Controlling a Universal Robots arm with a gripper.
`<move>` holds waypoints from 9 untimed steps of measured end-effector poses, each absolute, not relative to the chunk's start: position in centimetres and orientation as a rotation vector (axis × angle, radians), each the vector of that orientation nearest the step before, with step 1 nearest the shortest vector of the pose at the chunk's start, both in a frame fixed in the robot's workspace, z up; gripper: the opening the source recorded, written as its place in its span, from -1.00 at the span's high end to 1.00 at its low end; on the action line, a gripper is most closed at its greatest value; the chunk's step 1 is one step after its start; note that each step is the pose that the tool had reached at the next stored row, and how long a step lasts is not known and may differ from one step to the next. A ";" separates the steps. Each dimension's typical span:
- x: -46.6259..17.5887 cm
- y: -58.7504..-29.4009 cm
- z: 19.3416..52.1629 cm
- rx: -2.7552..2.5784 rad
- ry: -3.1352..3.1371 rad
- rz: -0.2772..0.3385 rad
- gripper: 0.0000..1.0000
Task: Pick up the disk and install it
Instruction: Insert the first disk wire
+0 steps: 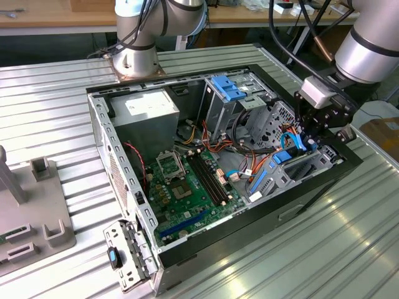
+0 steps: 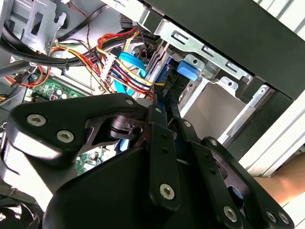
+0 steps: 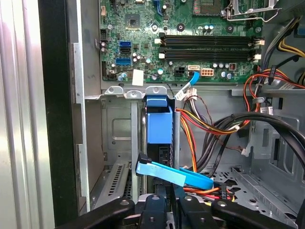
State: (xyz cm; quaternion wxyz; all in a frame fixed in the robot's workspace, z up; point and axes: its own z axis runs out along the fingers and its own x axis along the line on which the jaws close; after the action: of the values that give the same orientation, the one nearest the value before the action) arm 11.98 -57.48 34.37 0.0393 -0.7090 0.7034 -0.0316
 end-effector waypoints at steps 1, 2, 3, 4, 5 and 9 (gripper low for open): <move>12.0 -57.5 34.4 -2.173 2.156 -0.097 0.65; 12.0 -57.5 34.4 -2.174 2.156 -0.097 0.65; 12.0 -57.5 34.4 -2.174 2.156 -0.097 0.65; 12.0 -57.5 34.3 -2.174 2.156 -0.097 0.65; 12.0 -57.5 34.3 -2.174 2.156 -0.098 0.65; 12.0 -57.5 34.2 -2.175 2.157 -0.100 0.65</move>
State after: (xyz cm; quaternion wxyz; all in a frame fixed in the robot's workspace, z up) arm 11.98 -57.49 34.24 0.0384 -0.7092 0.7032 -0.0326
